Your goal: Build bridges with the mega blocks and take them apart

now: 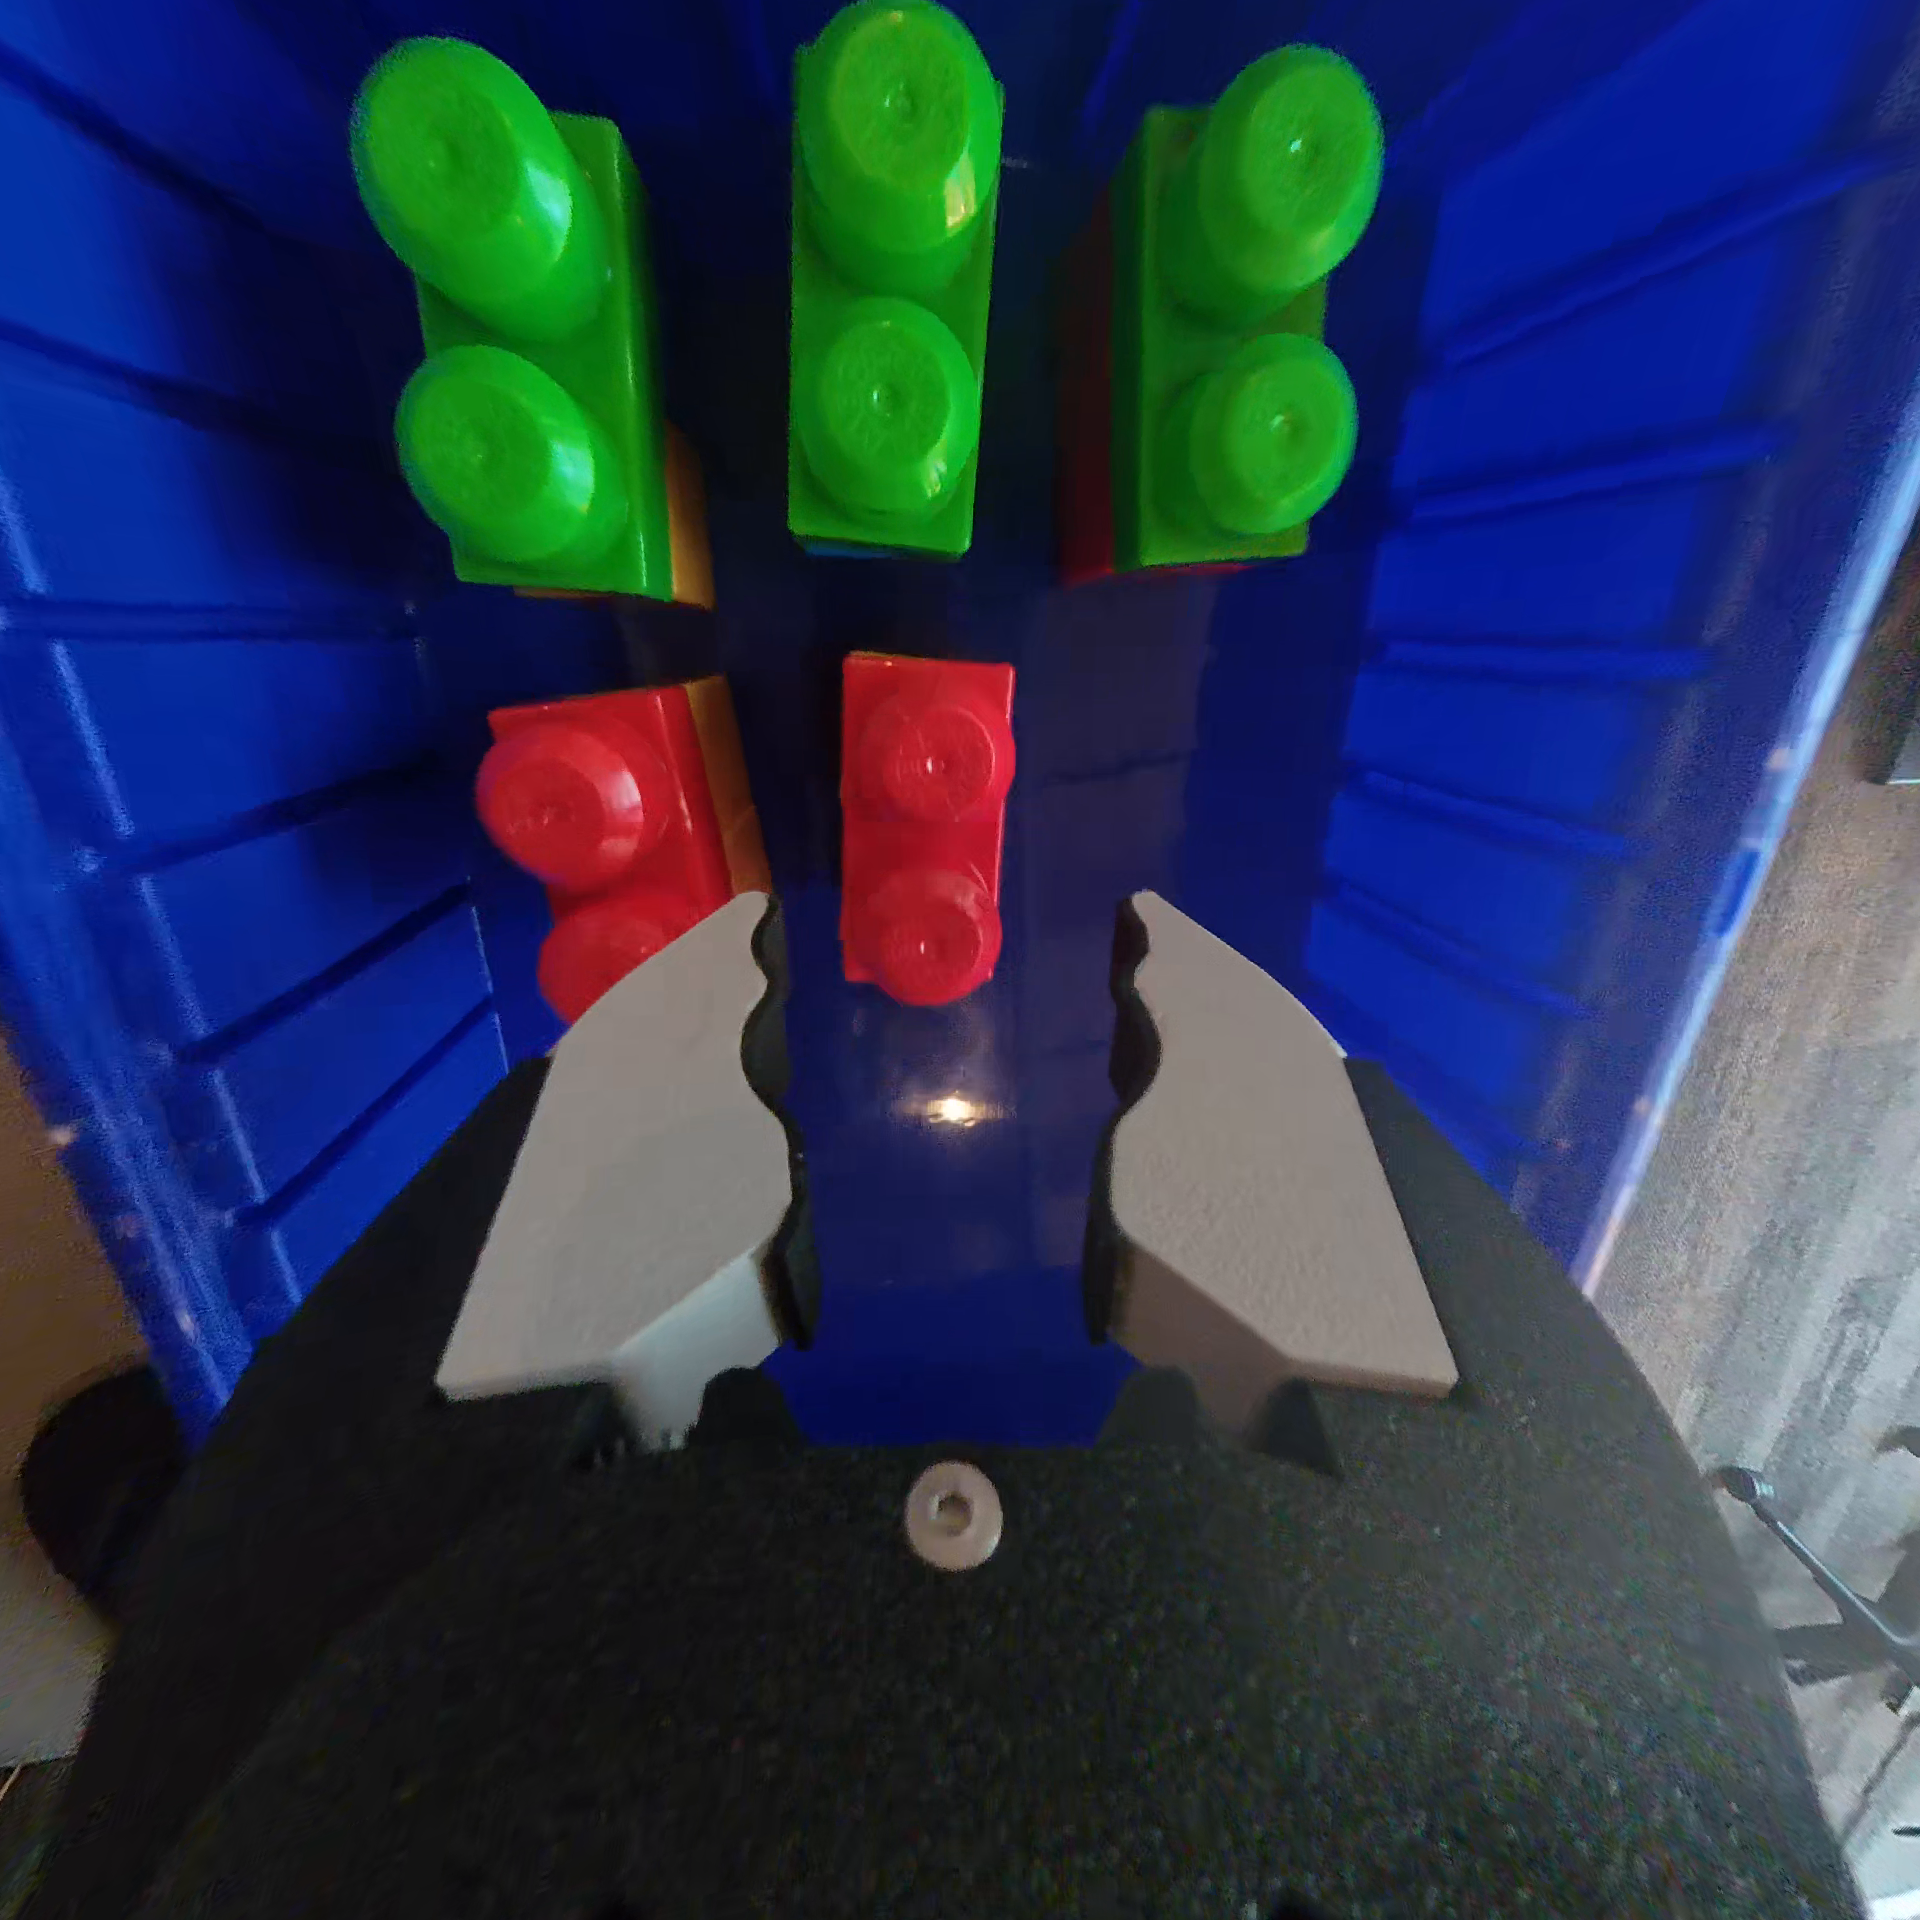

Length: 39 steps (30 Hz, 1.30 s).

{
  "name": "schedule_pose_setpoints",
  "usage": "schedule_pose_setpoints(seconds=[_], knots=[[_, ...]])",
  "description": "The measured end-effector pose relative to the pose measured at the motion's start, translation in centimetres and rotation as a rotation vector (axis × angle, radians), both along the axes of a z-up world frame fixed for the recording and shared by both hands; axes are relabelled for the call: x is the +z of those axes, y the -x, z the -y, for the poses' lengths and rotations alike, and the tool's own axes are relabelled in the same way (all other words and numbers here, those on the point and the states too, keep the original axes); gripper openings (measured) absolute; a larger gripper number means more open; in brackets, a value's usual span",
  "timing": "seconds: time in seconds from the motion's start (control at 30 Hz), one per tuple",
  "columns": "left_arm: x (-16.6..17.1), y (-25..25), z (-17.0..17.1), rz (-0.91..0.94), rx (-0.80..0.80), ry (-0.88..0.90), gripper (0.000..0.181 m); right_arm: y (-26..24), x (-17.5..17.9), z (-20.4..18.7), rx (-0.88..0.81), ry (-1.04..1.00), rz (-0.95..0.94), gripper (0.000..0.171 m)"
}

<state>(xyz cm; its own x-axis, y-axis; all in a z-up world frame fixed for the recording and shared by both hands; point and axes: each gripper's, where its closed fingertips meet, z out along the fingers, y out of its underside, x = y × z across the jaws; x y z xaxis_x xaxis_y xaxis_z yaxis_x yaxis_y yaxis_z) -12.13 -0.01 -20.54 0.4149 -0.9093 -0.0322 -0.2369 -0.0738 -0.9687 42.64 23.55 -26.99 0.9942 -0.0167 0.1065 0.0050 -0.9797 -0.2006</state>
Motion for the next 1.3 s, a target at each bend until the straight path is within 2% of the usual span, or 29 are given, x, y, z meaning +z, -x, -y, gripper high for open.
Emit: schedule_pose_setpoints(seconds=[0.2, 0.5, 0.57, 0.73, 0.83, 0.9, 0.97, 1.0, 1.17, 1.3], knots=[[1.5, 0.4, 0.1, 0.067, 0.022, -0.011, 0.084, 1.3, 5.2, 0.8, 0.067, -0.147, 0.020, 0.060], [3.5, 1.4, 0.0, 0.115, 0.083, -0.071, 0.102, 7.7, 13.9, 3.8, 0.257, -0.482, 0.084, 0.064], [3.8, 1.6, -0.2, 0.099, 0.105, -0.102, 0.109, 9.1, 15.8, 4.4, 0.287, -0.613, 0.129, 0.062], [4.9, 2.0, 0.0, 0.124, 0.129, -0.145, 0.110, 13.3, 21.3, 6.5, 0.367, -1.058, 0.197, 0.058], [6.1, 2.4, 0.0, 0.166, 0.152, -0.190, 0.123, 15.7, 23.9, 8.6, 0.416, -1.293, 0.233, 0.044], [6.8, 2.7, 0.0, 0.186, 0.176, -0.214, 0.134, 17.3, 25.4, 10.2, 0.456, -1.429, 0.250, 0.045], [7.2, 2.9, 0.0, 0.198, 0.188, -0.224, 0.142, 18.9, 26.6, 11.7, 0.507, -1.552, 0.262, 0.051], [7.4, 3.0, 0.1, 0.209, 0.188, -0.229, 0.144, 19.8, 27.3, 12.4, 0.535, -1.623, 0.262, 0.060], [9.5, 3.4, 1.3, 0.317, 0.161, -0.288, 0.144, 22.0, 29.8, 15.0, 0.563, -1.859, 0.175, 0.135], [10.4, 4.6, 1.6, 0.285, 0.203, -0.354, 0.144, 23.7, 30.3, 16.8, 0.657, -1.927, 0.118, 0.147]])
